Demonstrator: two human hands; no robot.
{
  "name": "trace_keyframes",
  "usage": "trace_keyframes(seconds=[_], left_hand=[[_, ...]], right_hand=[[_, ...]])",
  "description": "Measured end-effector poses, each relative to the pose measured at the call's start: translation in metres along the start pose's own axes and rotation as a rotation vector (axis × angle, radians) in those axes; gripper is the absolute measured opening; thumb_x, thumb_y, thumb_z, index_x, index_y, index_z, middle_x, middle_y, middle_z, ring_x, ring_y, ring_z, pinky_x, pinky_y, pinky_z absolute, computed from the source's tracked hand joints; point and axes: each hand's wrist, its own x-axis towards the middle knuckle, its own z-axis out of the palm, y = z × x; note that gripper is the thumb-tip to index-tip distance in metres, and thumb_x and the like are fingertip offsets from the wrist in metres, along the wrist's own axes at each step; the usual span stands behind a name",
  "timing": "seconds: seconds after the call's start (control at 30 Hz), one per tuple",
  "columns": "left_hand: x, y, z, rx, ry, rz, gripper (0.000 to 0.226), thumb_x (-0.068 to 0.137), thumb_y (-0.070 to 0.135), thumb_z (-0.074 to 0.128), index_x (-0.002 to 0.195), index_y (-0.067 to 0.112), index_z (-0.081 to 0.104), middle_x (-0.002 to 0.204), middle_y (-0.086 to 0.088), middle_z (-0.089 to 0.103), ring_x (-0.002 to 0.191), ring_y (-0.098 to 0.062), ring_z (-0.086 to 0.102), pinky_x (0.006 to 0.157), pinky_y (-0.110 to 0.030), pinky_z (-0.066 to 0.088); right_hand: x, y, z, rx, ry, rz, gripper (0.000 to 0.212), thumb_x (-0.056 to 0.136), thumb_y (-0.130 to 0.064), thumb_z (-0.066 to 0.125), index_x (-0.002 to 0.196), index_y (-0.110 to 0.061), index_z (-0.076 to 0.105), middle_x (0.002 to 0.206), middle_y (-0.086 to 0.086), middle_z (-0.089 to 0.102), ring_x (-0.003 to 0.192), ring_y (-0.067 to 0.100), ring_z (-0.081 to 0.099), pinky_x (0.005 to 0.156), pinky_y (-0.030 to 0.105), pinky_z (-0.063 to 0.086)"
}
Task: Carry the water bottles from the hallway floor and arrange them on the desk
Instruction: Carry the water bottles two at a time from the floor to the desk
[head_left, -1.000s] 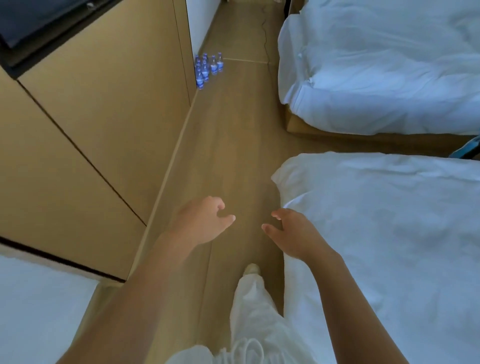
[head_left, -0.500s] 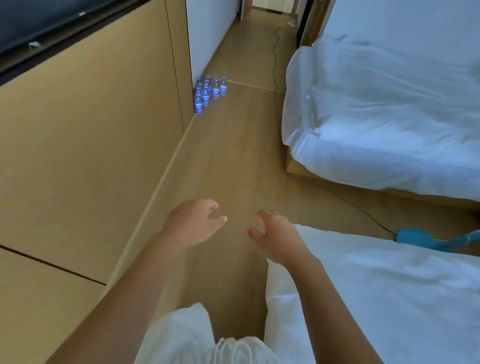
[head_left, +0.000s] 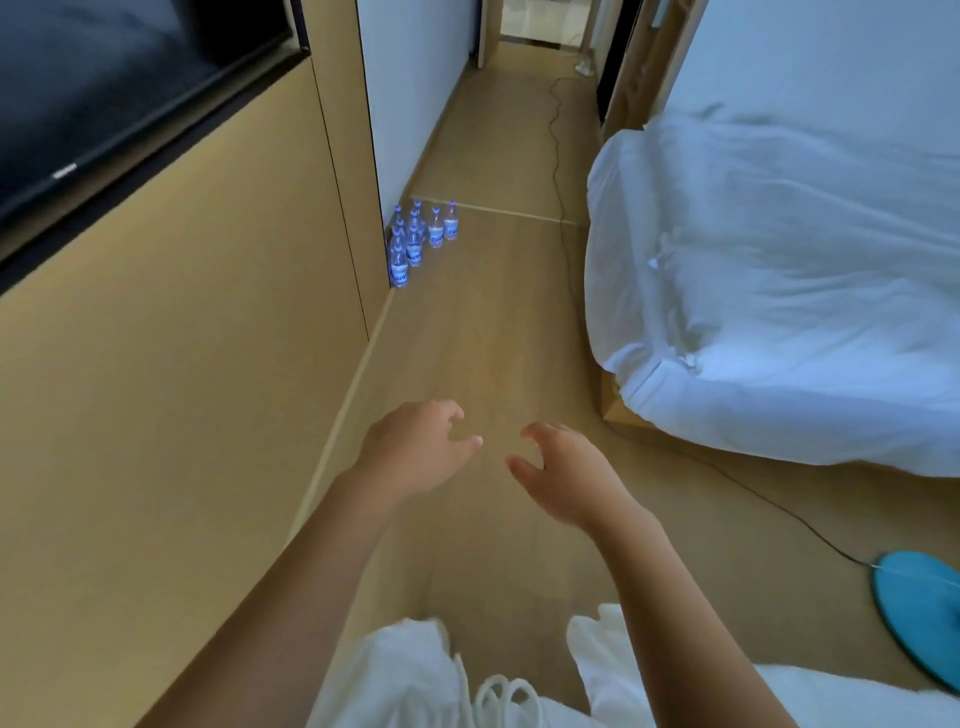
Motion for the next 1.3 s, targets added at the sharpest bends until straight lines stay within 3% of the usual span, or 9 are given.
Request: trace_keyframes(seconds=[0.3, 0.53, 0.8, 1.07, 1.3], left_hand=[[0.162, -0.011, -0.045, 0.019, -0.063, -0.023, 0.048, 0.085, 0.052, 0.056, 0.125, 0.026, 0.055, 0.121, 0.008, 0.061, 0.107, -0.016, 0.058, 0.081, -0.026, 0.043], [0.317, 0.006, -0.072, -0.007, -0.015, -0.030, 0.045, 0.085, 0.050, 0.058, 0.123, 0.024, 0.056, 0.121, 0.008, 0.061, 0.109, -0.015, 0.056, 0.077, -0.025, 0.037], [0.491, 0.049, -0.108, 0.003, 0.008, -0.079, 0.046, 0.086, 0.050, 0.056, 0.124, 0.024, 0.056, 0.120, 0.008, 0.061, 0.110, -0.016, 0.056, 0.081, -0.026, 0.041], [0.636, 0.044, -0.136, -0.047, -0.008, -0.162, 0.045, 0.086, 0.050, 0.057, 0.122, 0.024, 0.056, 0.121, 0.005, 0.060, 0.114, -0.020, 0.053, 0.094, -0.036, 0.045], [0.793, 0.027, -0.174, -0.053, -0.007, -0.143, 0.045, 0.088, 0.048, 0.054, 0.126, 0.022, 0.054, 0.124, 0.006, 0.058, 0.112, -0.015, 0.054, 0.089, -0.031, 0.044]], right_hand=[[0.165, 0.004, -0.037, 0.029, 0.008, 0.030, 0.046, 0.093, -0.039, 0.049, 0.132, -0.015, 0.048, 0.126, 0.004, 0.055, 0.113, 0.020, 0.053, 0.091, 0.034, 0.046], [0.317, 0.030, -0.076, 0.031, 0.017, 0.007, 0.046, 0.092, -0.040, 0.049, 0.130, -0.014, 0.049, 0.124, 0.005, 0.056, 0.111, 0.022, 0.054, 0.090, 0.035, 0.047], [0.499, 0.058, -0.145, 0.014, -0.006, -0.052, 0.046, 0.091, -0.039, 0.051, 0.130, -0.013, 0.050, 0.123, 0.007, 0.057, 0.112, 0.025, 0.053, 0.089, 0.033, 0.044], [0.648, 0.072, -0.180, 0.025, -0.062, -0.083, 0.046, 0.091, -0.039, 0.051, 0.130, -0.015, 0.050, 0.127, 0.004, 0.057, 0.114, 0.022, 0.053, 0.089, 0.030, 0.041], [0.810, 0.064, -0.206, 0.002, -0.079, -0.085, 0.046, 0.092, -0.039, 0.051, 0.131, -0.015, 0.048, 0.123, 0.006, 0.058, 0.111, 0.023, 0.054, 0.088, 0.032, 0.044]])
